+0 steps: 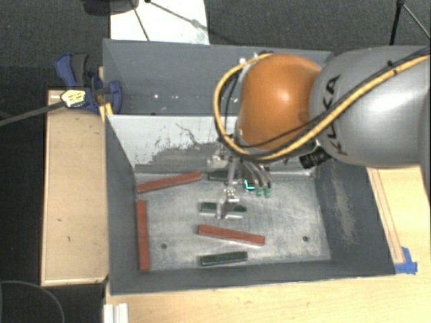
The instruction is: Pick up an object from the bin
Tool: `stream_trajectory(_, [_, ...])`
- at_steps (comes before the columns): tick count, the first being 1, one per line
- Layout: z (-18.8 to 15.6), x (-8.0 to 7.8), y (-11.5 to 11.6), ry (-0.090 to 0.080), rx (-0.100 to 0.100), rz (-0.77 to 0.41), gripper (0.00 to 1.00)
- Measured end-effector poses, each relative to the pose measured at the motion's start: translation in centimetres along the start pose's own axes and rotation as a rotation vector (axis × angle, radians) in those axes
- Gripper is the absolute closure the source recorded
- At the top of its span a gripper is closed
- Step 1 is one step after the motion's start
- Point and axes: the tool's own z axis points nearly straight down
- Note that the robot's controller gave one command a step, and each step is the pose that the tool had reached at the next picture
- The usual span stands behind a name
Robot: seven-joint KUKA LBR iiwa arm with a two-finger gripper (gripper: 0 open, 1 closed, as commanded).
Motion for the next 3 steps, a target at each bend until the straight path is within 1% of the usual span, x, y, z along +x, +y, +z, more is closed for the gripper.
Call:
stream_trajectory(1, [4.4, 0.5, -0.3, -0.007, -0.001, -0.021, 0.0])
stream_trajectory(2, [13.1, -0.1, -2.3, -0.009, -0.002, -0.106, 1.0])
stream_trajectory(3, [13.1, 0.0, -2.3, -0.009, -0.003, -0.104, 1.0])
